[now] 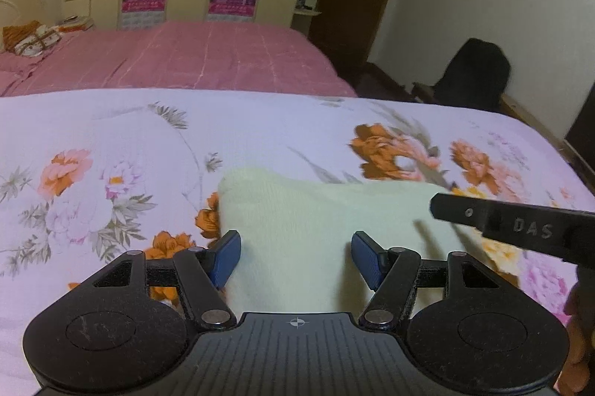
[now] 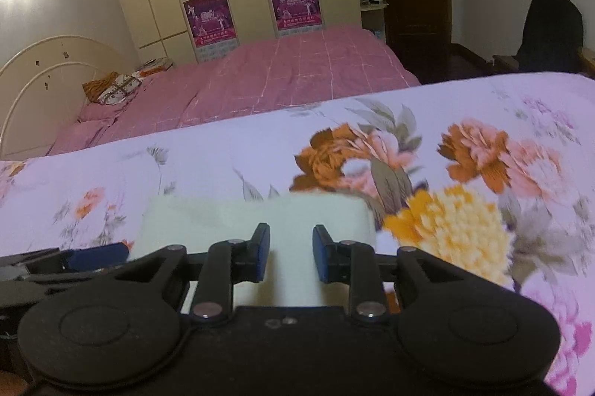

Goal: Fold small clothes

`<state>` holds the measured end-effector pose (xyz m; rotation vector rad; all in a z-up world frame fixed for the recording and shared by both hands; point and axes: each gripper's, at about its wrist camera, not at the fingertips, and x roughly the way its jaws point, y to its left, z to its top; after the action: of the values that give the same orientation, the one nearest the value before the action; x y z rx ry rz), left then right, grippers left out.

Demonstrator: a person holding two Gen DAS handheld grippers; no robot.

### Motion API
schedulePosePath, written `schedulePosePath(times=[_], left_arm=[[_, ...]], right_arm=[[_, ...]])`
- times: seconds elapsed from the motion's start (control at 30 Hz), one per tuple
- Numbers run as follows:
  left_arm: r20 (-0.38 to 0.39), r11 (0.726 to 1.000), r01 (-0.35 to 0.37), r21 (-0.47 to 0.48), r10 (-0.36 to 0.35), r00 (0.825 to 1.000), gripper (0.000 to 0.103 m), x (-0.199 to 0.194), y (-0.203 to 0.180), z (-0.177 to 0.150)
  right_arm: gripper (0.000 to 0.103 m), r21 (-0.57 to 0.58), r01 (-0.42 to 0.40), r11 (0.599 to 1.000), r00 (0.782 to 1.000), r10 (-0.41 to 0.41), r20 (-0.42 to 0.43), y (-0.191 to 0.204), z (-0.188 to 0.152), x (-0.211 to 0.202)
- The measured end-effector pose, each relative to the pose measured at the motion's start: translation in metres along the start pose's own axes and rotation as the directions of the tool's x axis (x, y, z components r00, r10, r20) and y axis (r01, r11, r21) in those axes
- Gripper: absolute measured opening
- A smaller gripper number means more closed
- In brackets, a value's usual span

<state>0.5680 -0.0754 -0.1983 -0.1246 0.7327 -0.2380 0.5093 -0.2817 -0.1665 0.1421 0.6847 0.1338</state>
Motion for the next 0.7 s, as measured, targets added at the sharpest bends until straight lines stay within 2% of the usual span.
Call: schedulePosePath(times=[0.13, 0.27, 0.37, 0.7], left_arm=[[-0.043, 0.998, -0.004, -0.059, 0.002, 0.999, 0.065, 0.021, 0.014, 0.002], [-0.064, 0.991, 0.016, -0.136, -0.025, 0.998, 0.065, 0.034, 0.026, -0.002], [-0.057, 0.995, 0.007, -0.099, -0.012, 0.998, 0.065, 0.035, 0.020, -0.004], [-0.060, 0.996, -0.008, -0.087, 0.003, 0.998, 0.066, 0.030, 0.016, -0.002]], right_arm=[[0.026, -0.019, 0.013, 1.000, 1.000, -0.013, -0.004, 0.003, 0.007, 0.017], [0.024, -0.064, 0.071, 0.995, 0.995, -0.075, -0.070, -0.003, 0.000, 0.045], [0.025, -0.028, 0.049, 0.998, 0.997, -0.051, -0.064, -0.013, -0.007, 0.050], [0.027, -0.042, 0.059, 0.997, 0.996, -0.062, -0.064, -0.010, -0.006, 0.046]])
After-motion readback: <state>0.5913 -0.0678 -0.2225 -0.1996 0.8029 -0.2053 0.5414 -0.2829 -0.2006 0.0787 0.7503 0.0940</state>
